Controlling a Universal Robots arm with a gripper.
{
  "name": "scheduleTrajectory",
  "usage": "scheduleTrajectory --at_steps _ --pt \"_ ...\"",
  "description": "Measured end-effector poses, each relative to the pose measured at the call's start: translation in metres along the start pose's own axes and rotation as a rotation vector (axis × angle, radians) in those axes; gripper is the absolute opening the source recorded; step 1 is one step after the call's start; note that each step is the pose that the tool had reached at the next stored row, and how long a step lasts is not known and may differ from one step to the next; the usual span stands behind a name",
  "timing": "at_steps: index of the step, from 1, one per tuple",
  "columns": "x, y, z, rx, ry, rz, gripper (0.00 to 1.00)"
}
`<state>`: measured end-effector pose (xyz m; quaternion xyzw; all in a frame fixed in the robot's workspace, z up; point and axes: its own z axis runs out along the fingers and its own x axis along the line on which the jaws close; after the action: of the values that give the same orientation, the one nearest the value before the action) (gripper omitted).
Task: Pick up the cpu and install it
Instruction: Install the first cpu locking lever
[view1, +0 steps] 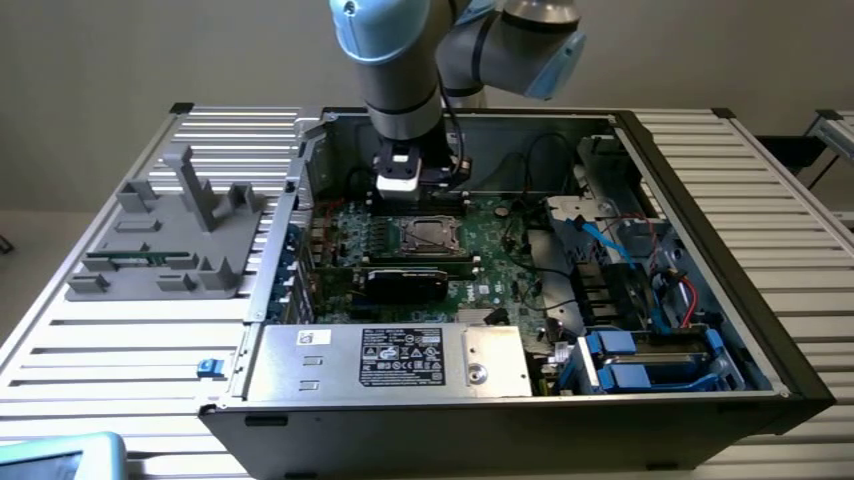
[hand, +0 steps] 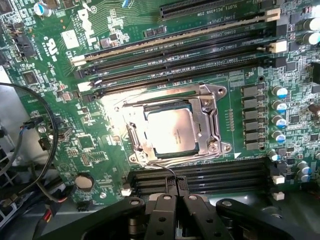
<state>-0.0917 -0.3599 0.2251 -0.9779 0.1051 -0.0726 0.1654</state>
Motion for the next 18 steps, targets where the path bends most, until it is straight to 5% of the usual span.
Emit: scheduleTrajectory --at_steps 8,13,18 --pt "0.001 -0.0036 -0.0089 -0.0537 -0.0104 -0.012 0.12" --pt "0.001 -0.0043 -0.0095 -0.1232 -0.0160 -0.033 0.12" --pt "0.001 -0.0067 -0.0137 -0.1732 -0.0167 -0.057 0.12"
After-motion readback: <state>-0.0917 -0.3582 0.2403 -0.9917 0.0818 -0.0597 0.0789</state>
